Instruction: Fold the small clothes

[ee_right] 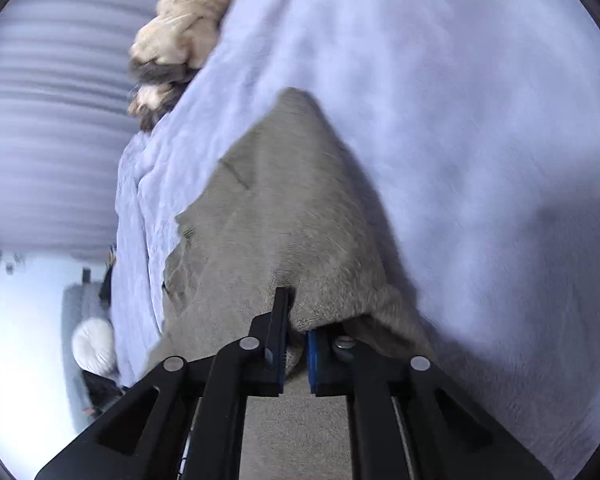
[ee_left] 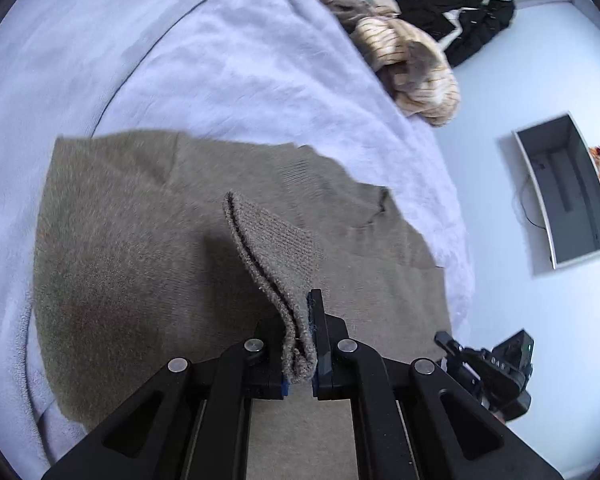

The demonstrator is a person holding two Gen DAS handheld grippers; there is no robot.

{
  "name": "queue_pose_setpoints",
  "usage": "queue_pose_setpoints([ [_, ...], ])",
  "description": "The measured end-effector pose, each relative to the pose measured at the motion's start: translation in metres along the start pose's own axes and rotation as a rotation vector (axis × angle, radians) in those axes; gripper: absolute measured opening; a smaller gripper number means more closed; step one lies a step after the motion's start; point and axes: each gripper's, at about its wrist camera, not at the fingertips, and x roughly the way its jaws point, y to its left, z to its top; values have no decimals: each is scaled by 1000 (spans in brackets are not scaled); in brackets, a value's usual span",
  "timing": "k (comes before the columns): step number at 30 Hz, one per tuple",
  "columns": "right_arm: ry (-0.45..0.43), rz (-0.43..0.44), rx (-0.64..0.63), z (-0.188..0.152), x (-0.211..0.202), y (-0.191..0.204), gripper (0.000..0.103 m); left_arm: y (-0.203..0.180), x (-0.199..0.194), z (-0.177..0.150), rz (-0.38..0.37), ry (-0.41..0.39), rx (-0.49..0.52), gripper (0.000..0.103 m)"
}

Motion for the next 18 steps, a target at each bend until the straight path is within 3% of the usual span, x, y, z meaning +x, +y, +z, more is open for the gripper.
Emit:
queue_pose_setpoints([
  [4, 0, -37, -56, 9, -10, -3, 8, 7, -1, -14, 51, 26, 30, 7],
  [8, 60, -110, -76, 8, 5, -29, 8, 26, 21, -27, 135, 76, 27, 8],
  [13, 106, -127, -106, 2, 6, -37, 10, 28, 20, -34, 169, 71, 36, 8],
  [16, 143, -158, -145, 2, -3, -30, 19, 26, 15, -34, 222, 86, 39, 17],
  [18, 158, -174, -196, -1, -13, -21, 32, 24, 5, -35, 272, 79, 53, 40],
])
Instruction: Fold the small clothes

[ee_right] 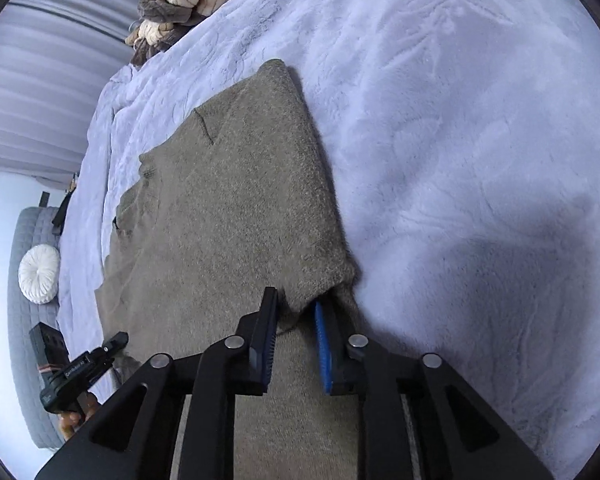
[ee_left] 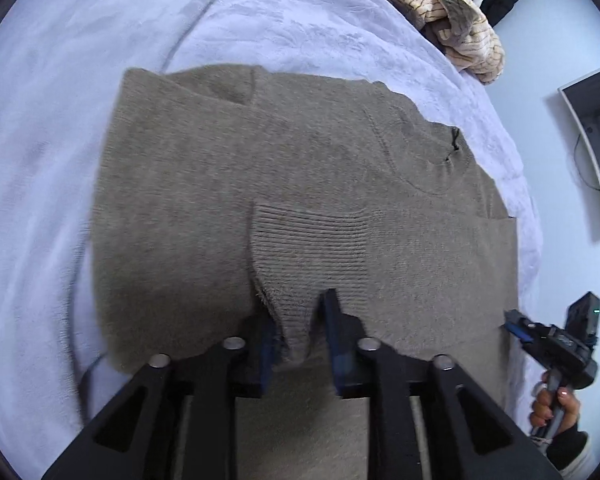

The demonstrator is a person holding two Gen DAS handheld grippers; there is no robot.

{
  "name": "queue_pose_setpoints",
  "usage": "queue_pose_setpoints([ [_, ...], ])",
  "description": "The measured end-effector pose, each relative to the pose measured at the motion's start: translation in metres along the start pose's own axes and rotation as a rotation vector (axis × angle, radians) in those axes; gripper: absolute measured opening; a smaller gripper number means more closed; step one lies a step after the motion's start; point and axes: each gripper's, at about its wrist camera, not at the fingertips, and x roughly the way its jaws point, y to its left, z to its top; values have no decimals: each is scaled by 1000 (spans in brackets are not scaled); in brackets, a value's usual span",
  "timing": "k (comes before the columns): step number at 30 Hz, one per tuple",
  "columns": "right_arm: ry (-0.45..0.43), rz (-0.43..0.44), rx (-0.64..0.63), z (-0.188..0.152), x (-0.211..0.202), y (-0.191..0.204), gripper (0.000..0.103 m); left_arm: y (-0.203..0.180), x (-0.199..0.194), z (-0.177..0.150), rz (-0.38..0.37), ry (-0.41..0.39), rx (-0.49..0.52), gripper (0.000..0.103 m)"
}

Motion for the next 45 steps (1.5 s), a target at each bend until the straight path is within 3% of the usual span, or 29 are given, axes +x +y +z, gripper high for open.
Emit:
queue_pose_setpoints([
  [1, -6, -9, -31, -1, -7, 5, 42, 1, -7, -1, 35, -14, 6, 51],
  [2, -23, -15, -56, -2, -15, 9, 45, 2, -14, -3, 69, -34, 10, 69],
  [3, -42, -19, -75, -2, -22, 12, 49, 5, -22, -6, 109, -62, 13, 75],
  [6, -96, -20, -77, 11, -37, 10, 49, 6, -36, -4, 152, -99, 8, 75],
  [9, -98, 15, 8, 39, -27, -6, 49, 6, -33, 1, 155, -109, -10, 75],
  [14, 11, 93, 171, 73, 22, -33, 47, -11, -2, 8, 224, -94, 5, 75],
  [15, 24, 98, 176, 75, 25, -31, 25, -15, 1, 9, 243, -92, 10, 75],
  [16, 23, 89, 135, 78, 22, -23, 13, -16, 2, 9, 256, -97, 18, 75],
  [18, -24, 27, -31, 77, 7, 2, 9, -17, 2, 8, 263, -104, 26, 75],
  [20, -68, -98, -195, 71, -4, 25, 9, -16, 4, 7, 277, -105, 29, 75],
  [23, -56, -294, -286, 69, 11, 20, 9, -18, 12, 5, 312, -97, 57, 75],
  [28, -54, -248, -206, 71, 15, 0, 9, -25, 10, 1, 363, -88, 117, 75],
  [31, -50, -263, -212, 67, 1, 0, 12, -17, 1, 0, 371, -83, 88, 75],
  [36, -84, -261, -199, 51, -29, 4, 15, -8, -19, -4, 271, -80, 13, 75],
  [37, -87, -257, -201, 48, -32, 5, 15, -9, -19, -5, 236, -71, 9, 74],
  [39, -89, -245, -221, 39, -36, 11, 15, -12, -14, -6, 188, -38, 6, 50],
  [40, -82, -238, -235, 34, -37, 15, 15, -13, -8, -6, 173, -11, 5, 44],
  [41, -76, -236, -247, 30, -34, 20, 15, -16, -1, -5, 160, 13, 6, 25],
  [42, -68, -231, -259, 27, -32, 23, 15, -19, 5, -6, 163, 27, 12, 13],
  [44, -53, -224, -294, 22, -27, 31, 15, -23, 5, -10, 191, 14, 34, 13],
  [45, -48, -221, -311, 22, -24, 36, 15, -25, 3, -12, 193, 5, 43, 7],
])
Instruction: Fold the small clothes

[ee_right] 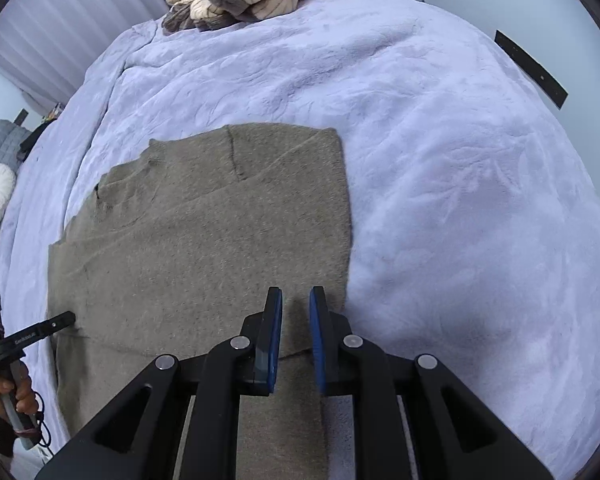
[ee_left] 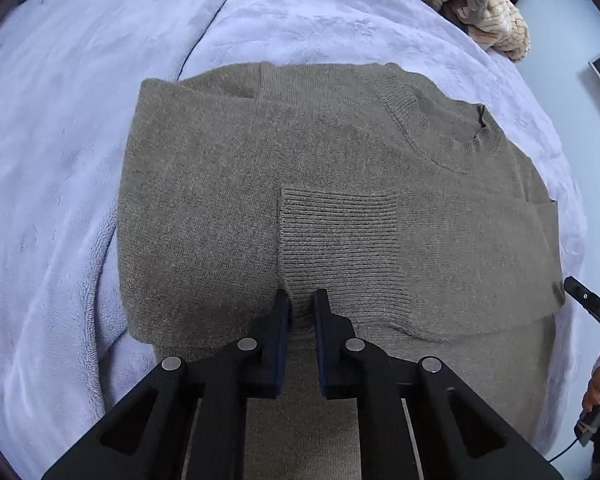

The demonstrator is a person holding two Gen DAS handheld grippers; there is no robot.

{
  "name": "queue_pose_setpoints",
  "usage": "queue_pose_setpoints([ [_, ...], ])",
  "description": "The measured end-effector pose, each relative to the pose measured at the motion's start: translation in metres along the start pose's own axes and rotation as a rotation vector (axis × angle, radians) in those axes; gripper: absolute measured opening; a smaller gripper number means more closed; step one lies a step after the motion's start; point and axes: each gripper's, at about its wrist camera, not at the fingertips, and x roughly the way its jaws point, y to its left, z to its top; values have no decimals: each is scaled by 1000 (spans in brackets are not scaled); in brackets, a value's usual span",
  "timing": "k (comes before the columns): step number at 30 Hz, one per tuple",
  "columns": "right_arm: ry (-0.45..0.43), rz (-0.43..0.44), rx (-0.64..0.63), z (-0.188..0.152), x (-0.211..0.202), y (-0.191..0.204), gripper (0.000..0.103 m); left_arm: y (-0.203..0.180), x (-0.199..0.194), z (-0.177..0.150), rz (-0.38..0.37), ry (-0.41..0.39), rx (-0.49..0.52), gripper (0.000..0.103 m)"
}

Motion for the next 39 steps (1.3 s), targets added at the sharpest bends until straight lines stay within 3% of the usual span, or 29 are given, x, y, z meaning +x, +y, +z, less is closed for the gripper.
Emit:
queue_pose_setpoints([
  [5, 73, -32, -70, -5, 24, 6, 15, 8, -2, -13, 37, 10, 13, 7],
  [7, 110, -18, -42, -9, 33, -1, 15, 12, -7, -13, 56, 6, 1, 7],
  [9, 102, 2, -15, -8, 27, -5, 15, 15, -16, -13, 83, -11, 7, 7],
  [16, 45, 14, -41, -4, 7, 4, 16, 5, -32, -6, 58, -80, 18, 7],
  [22, 106, 0, -38, -8, 30, 5, 15, -8, 5, -1, 104, 0, 12, 7],
  [39, 107, 92, 27, -14, 19, -12, 19, -20, -2, -6, 174, 6, -26, 8],
])
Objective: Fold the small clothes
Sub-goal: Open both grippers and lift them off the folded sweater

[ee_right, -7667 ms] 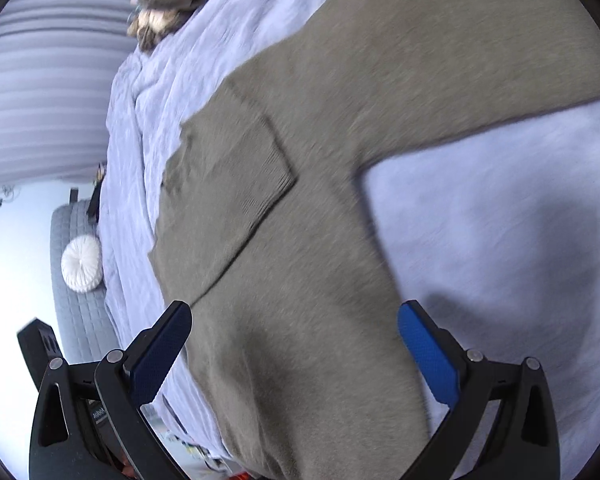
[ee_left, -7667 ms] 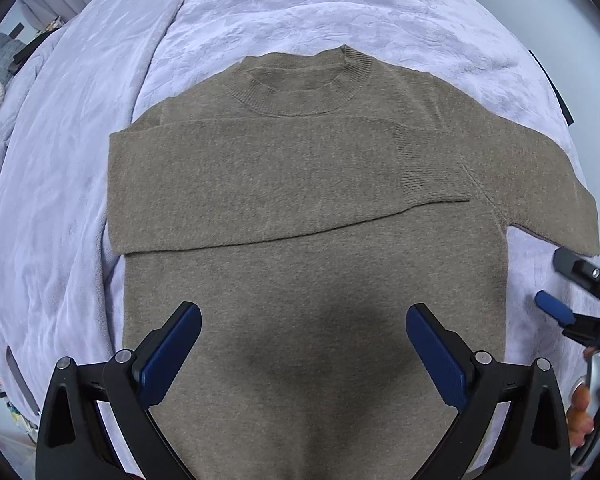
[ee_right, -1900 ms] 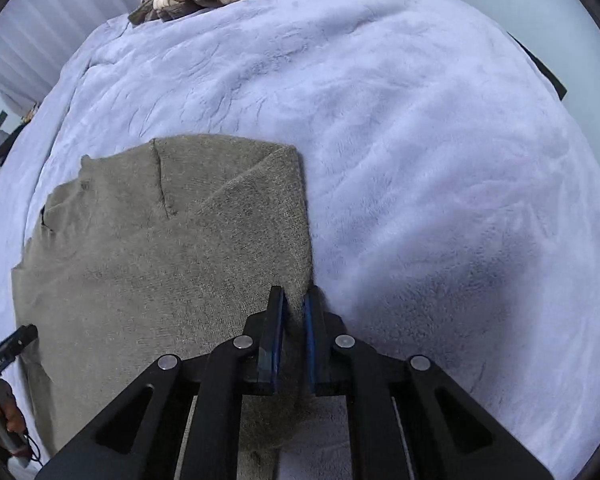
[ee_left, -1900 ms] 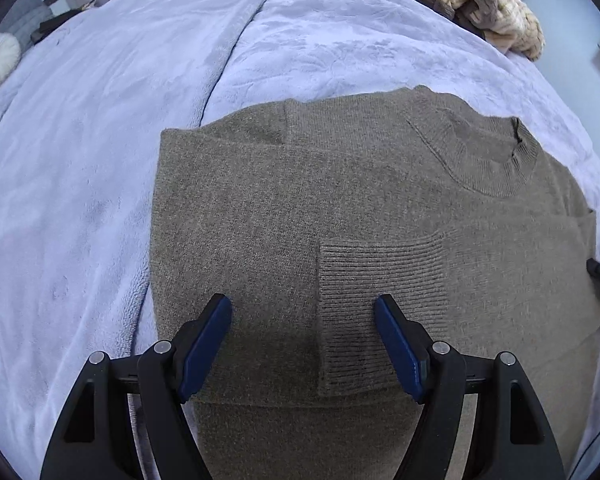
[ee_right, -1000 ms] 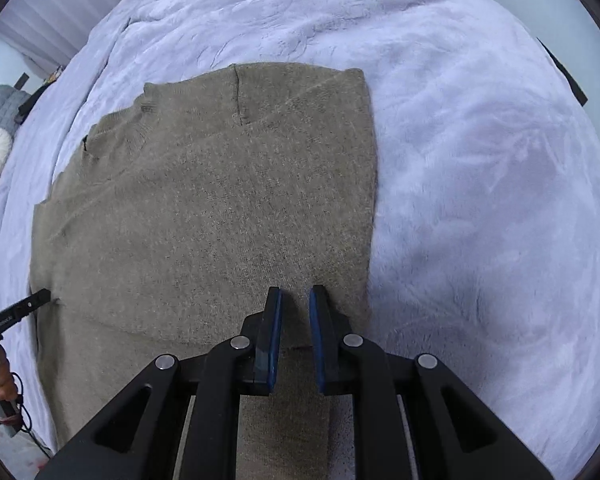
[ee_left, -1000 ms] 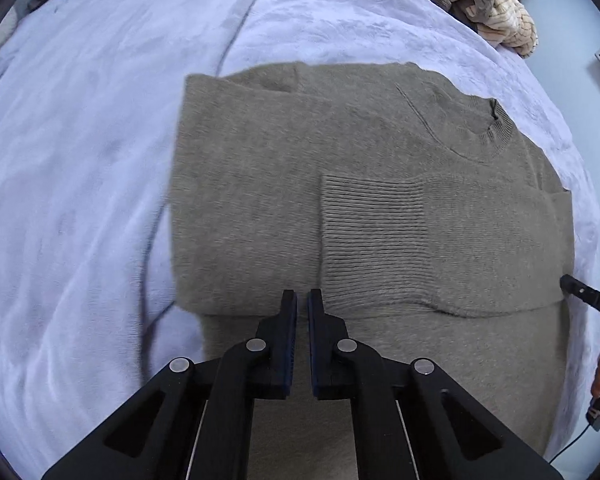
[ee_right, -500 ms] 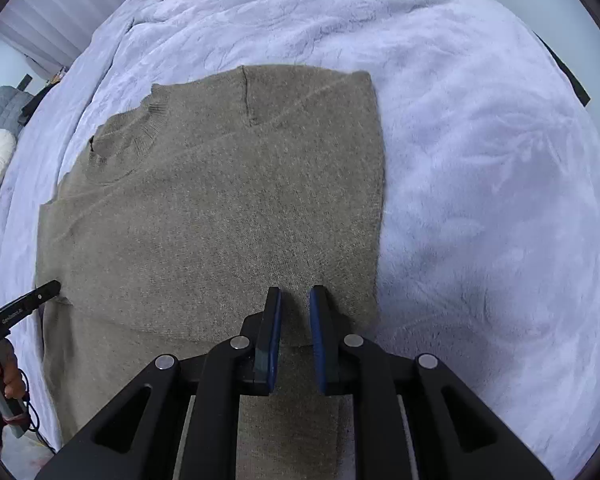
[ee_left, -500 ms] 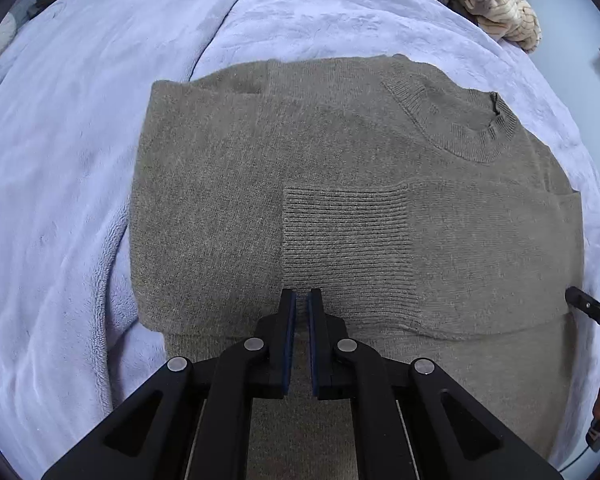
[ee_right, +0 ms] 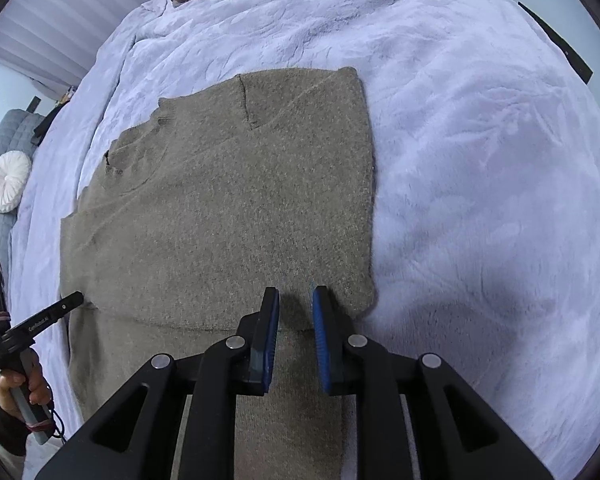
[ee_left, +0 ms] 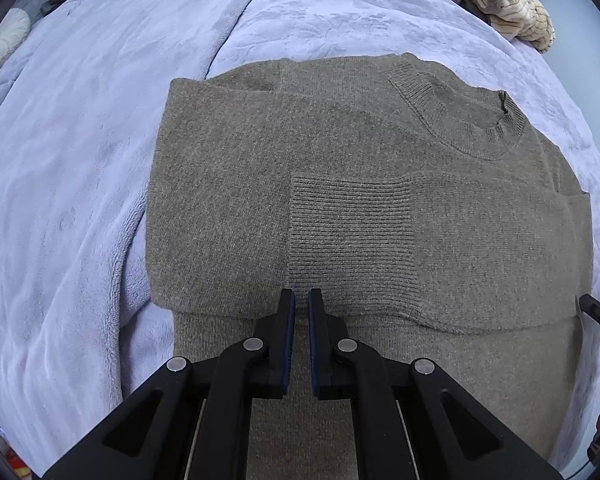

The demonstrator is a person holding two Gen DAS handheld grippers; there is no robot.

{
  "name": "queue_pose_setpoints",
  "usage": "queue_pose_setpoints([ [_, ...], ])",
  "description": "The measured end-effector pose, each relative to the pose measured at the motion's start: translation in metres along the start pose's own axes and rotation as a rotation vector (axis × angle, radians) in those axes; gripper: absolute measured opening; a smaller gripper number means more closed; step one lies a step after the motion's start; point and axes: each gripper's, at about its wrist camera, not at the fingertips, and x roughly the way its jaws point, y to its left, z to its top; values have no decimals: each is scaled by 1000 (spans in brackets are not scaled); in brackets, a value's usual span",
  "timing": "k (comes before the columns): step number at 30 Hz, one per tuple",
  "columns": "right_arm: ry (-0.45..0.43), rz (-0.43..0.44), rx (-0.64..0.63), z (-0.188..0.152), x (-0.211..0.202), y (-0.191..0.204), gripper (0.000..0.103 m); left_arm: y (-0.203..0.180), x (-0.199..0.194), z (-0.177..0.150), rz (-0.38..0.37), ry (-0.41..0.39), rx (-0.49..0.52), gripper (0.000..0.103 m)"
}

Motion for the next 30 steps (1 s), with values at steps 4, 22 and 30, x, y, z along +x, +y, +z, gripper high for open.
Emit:
queue_pose_setpoints([
  [4, 12, 3, -8, 2, 3, 1, 21, -4, -2, -4, 16, 9, -11, 8],
  [22, 50, 12, 3, -11, -18, 16, 47, -9, -44, -37, 32, 0, -37, 98],
  [30, -10, -8, -13, -20, -46, 31, 85, -13, -69, -44, 47, 0, -9, 102],
])
